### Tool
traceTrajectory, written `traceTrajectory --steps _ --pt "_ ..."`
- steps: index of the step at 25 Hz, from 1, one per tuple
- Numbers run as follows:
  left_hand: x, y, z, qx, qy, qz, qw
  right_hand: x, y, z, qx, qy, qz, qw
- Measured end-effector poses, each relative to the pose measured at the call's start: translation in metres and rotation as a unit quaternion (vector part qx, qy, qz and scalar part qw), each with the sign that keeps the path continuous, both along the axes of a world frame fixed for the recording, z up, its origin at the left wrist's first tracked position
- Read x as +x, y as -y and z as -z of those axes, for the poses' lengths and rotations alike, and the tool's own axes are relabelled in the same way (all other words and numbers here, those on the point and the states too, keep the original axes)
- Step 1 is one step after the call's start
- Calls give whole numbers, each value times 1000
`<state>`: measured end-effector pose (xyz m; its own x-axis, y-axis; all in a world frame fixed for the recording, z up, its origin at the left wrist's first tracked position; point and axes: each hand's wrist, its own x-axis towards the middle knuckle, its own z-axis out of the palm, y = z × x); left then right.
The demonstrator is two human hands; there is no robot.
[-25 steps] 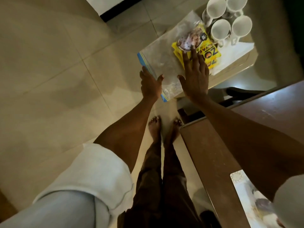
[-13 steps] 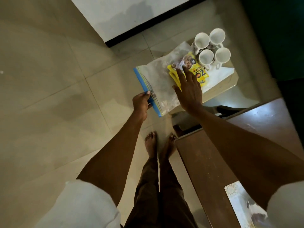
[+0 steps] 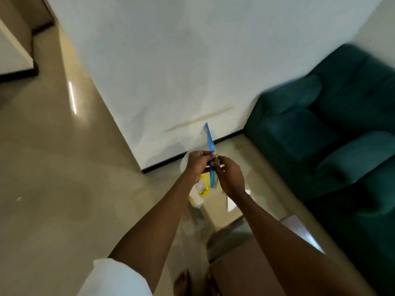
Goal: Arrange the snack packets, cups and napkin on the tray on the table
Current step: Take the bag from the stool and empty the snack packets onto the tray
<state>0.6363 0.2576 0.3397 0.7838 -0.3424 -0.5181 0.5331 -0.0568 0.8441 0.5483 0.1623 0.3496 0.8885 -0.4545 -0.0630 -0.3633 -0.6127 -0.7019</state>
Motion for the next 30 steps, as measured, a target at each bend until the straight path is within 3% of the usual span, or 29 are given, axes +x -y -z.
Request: traceTrajectory --steps 7,12,19,23,30 --pt "-2 29 -195 -60 133 43 988 -4 22 -173 11 133 54 990" --pt "-42 69 -282 -95 200 109 969 -48 50 -253 -17 238 116 964" --pt "-159 141 -313 -172 182 243 937 -170 99 -279 26 329 229 916" --pt "-276 192 -319 -147 188 324 915 -293 130 -280 40 348 298 888" --pt "-485 241 -305 -61 248 423 869 -499 163 -258 -31 285 380 879"
